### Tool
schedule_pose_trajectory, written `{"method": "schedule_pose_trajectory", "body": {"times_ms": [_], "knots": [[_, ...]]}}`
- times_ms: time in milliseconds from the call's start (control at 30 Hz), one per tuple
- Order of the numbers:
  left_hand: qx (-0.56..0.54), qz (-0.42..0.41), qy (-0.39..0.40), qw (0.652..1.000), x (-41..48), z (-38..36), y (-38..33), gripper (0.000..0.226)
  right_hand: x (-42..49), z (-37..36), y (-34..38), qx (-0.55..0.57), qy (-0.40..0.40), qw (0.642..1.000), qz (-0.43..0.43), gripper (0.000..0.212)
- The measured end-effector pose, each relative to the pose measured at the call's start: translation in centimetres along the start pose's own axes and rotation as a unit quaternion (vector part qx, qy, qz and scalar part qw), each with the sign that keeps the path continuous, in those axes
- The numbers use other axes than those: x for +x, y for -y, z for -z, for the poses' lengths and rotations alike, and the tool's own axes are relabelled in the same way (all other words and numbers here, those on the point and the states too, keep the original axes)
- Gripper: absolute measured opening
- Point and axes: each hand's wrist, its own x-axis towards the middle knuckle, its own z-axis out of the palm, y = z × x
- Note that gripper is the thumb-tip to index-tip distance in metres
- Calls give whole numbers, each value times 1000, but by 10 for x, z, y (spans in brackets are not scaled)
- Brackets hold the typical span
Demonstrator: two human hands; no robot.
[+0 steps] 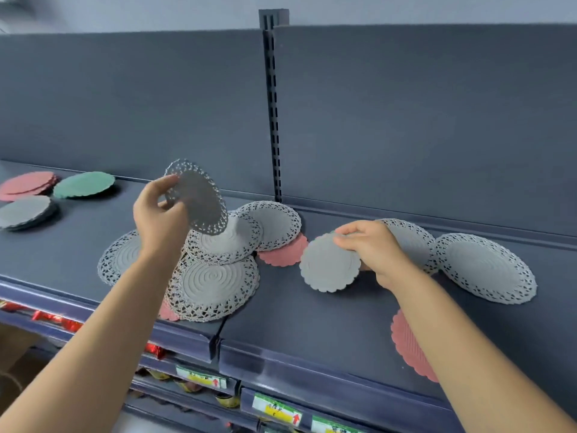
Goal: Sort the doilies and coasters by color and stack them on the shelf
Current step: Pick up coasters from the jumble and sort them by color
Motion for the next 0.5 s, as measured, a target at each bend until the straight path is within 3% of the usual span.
{"method": "schedule_pose_trajectory", "body": {"times_ms": [67,167,300,367,433,500], "knots": [[-73,1,50,996,5,-10,-9,42,1,-6,-1,59,11,998,-29,8],[-134,79,153,976,8,-23,-12,43,1,-13,-2,101,9,993,-57,21],[8,91,243,966,7,-30,11,48,-1,-21,-1,161,8,985,-59,31],[137,16,238,961,7,-28,20,45,-1,-23,1,160,-14,985,-55,29],[331,-139,203,911,6,-26,27,47,-2,-24,2,120,-85,988,-54,24],[380,-259,211,863,1,-30,24,45,-5,-20,1,77,-177,980,-42,18]]}}
